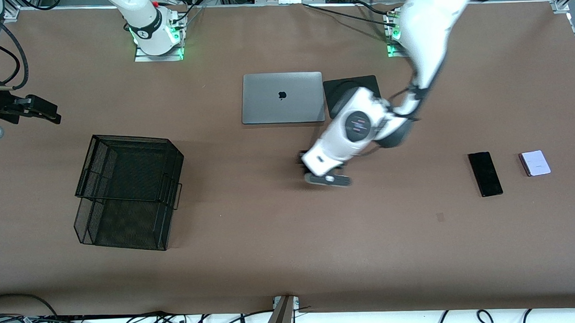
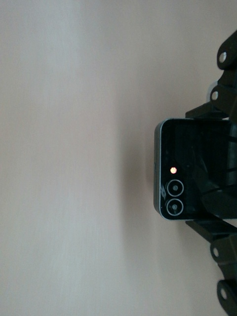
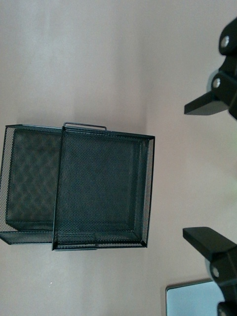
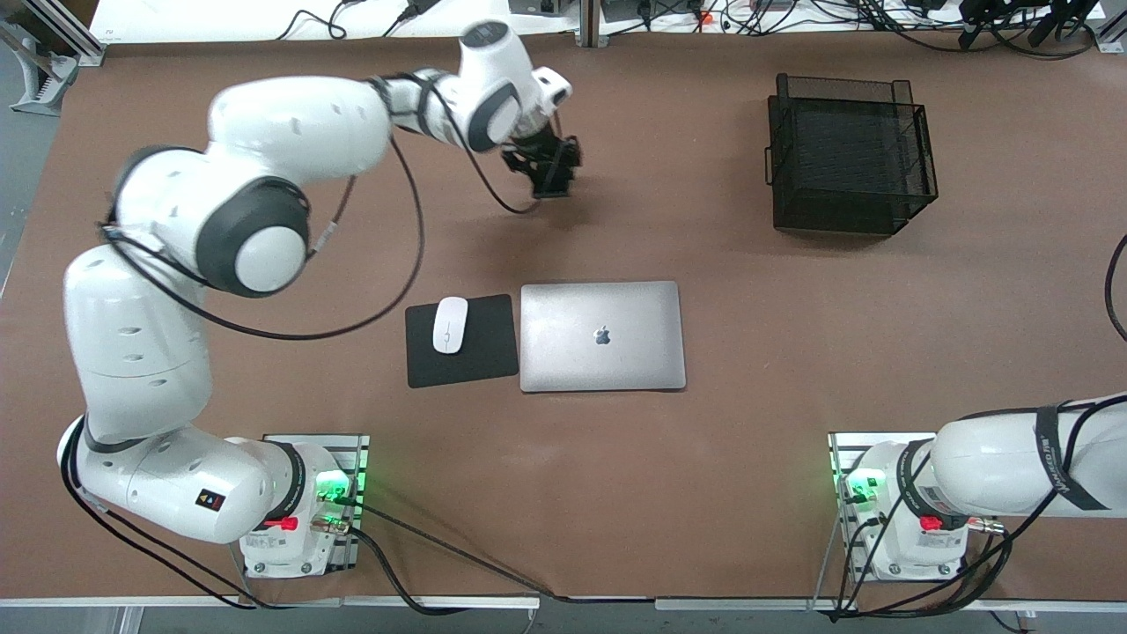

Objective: Place phones with both arms
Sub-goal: 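Carry the flip phone to the table middle and release it, then move the left gripper to the smartphone while the right gripper reaches the flip phone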

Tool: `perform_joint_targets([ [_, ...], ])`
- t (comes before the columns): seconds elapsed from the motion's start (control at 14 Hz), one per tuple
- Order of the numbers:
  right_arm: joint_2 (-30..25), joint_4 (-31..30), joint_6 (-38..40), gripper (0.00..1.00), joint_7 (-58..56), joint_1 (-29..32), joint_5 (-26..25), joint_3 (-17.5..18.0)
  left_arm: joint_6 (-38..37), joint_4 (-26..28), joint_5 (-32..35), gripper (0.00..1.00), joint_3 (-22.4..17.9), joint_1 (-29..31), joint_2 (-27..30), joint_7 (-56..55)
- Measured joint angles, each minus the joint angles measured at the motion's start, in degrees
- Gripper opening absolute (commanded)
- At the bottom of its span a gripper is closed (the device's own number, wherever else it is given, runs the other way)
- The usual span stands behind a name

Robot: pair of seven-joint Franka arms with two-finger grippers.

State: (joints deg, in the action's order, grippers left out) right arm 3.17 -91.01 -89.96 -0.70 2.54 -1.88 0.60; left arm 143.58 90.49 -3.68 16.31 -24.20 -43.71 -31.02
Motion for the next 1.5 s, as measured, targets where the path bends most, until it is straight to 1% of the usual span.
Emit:
perform_joint_targets([
  [0.07, 0.0, 0.0, 0.0, 1.0, 0.0, 0.0, 0.0, 0.0, 4.4, -0.1, 0.0, 0.45, -0.1, -1.6, -1.9, -2.1],
  [0.14, 0.0, 0.0, 0.0, 1.0, 0.0, 0.0, 0.0, 0.0, 7.2, -0.2, 0.0, 0.99, -0.1, -2.6, -3.3, -3.2],
  [0.29, 0.0, 0.0, 0.0, 1.0, 0.0, 0.0, 0.0, 0.0, 8.6, -0.3, 0.0, 1.0, -0.3, -3.1, -4.4, -3.8],
  [0.5, 0.0, 0.0, -0.1, 1.0, 0.0, -0.1, 0.0, 0.0, 7.8, -0.5, 0.0, 1.0, -0.8, -2.5, -3.6, -4.1],
  [0.57, 0.2, 0.0, -0.4, 1.0, 0.0, -0.2, 0.0, 0.0, 5.4, -0.9, 0.0, 1.0, -1.3, -2.2, -2.7, -4.2],
  [0.64, 0.4, 0.0, -0.9, 1.0, 0.0, -0.5, 0.1, 0.1, 0.6, -1.4, 0.0, 1.0, -2.1, -1.3, -1.1, -4.3],
  [0.79, 1.4, -0.1, -1.5, 1.0, 0.0, -2.7, 0.4, 0.3, -13.5, -2.6, 0.0, 1.0, -4.0, 2.2, 3.9, -4.3],
  [0.93, 2.8, -0.1, -2.0, 1.0, 0.8, -7.1, 0.9, 0.5, -26.9, -2.8, 1.8, 1.0, -5.4, 7.9, 8.9, -4.1],
  [1.07, 4.2, -0.1, -3.3, 1.0, 5.4, -13.1, 1.0, 0.7, -37.1, -2.5, 8.3, 1.0, -5.9, 13.9, 11.1, -3.7],
  [1.15, 4.9, -0.1, -4.5, 1.0, 9.1, -16.6, 1.0, 0.8, -40.3, -2.4, 12.1, 1.0, -5.9, 16.7, 11.3, -3.6],
  [1.29, 7.3, 0.5, -7.3, 1.0, 17.6, -24.2, 1.0, 1.0, -43.2, -1.7, 18.6, 1.0, -6.0, 22.0, 10.9, -2.0],
  [1.36, 9.3, 1.5, -9.1, 1.0, 21.5, -28.1, 1.0, 1.1, -43.4, -1.5, 20.4, 1.0, -6.1, 24.7, 10.8, 1.3],
  [1.5, 15.1, 5.4, -13.0, 1.0, 28.2, -35.9, 1.0, 1.2, -42.9, -1.3, 21.4, 1.0, -6.3, 30.6, 10.6, 10.2],
])
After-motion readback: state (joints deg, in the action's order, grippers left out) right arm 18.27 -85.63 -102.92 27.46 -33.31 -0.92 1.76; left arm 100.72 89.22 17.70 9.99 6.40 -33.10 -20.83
